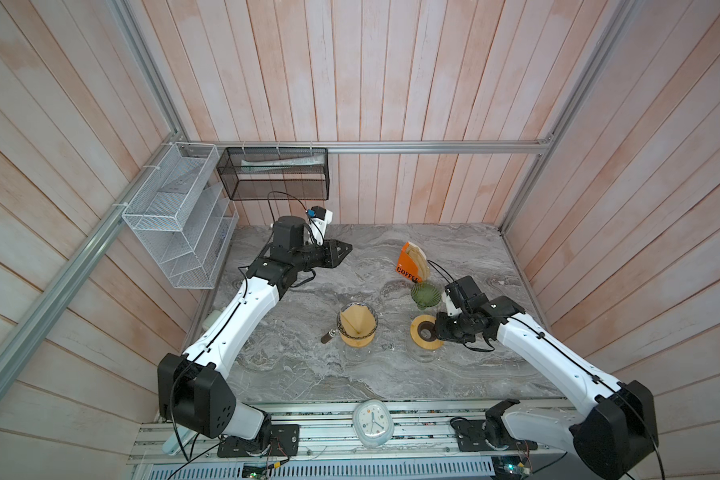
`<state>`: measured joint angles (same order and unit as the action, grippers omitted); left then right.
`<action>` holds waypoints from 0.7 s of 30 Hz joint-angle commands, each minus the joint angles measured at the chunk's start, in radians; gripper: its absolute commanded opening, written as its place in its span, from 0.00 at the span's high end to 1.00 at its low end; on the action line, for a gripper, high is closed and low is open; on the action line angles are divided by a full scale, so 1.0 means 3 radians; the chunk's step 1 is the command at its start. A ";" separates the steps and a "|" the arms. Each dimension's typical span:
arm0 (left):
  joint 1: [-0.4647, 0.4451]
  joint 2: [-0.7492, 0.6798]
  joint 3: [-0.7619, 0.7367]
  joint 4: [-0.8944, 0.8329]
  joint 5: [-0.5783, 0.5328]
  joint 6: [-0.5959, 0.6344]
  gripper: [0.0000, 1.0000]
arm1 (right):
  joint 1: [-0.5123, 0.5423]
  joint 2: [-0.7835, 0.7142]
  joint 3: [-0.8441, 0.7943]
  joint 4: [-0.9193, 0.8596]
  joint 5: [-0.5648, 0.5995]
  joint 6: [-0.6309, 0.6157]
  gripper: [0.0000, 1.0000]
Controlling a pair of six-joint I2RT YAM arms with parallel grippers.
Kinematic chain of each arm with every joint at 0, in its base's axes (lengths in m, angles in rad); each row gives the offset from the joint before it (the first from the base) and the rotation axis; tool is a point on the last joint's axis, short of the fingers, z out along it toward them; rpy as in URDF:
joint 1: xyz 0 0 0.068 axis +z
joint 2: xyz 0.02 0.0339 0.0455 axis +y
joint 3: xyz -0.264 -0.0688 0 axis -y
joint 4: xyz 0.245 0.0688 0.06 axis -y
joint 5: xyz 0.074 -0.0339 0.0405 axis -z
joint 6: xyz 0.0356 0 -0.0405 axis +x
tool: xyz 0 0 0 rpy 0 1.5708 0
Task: Place the coffee filter in the dripper
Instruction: 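Lift the wooden ring and carry it over the glass carafe with the right gripper, then lower the wooden ring onto the carafe mouth and open the right gripper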
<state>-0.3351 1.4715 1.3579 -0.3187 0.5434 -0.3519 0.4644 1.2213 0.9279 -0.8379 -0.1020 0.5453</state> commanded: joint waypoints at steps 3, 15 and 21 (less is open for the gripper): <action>-0.0013 0.0000 -0.0057 0.0081 0.0004 -0.0003 0.71 | 0.0020 0.0059 -0.0047 -0.0016 0.0087 -0.0053 0.72; -0.0013 0.0012 -0.0078 0.0078 -0.0034 0.0004 0.71 | 0.0021 0.0086 -0.0042 -0.0064 0.0131 -0.0068 0.71; -0.0013 0.0014 -0.0088 0.0079 -0.0057 0.0011 0.71 | 0.0022 0.0112 -0.0041 -0.0070 0.0115 -0.0074 0.70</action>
<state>-0.3351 1.4715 1.3487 -0.3149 0.5423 -0.3519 0.4644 1.2461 0.9272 -0.8387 -0.0788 0.5369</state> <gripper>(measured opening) 0.288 0.335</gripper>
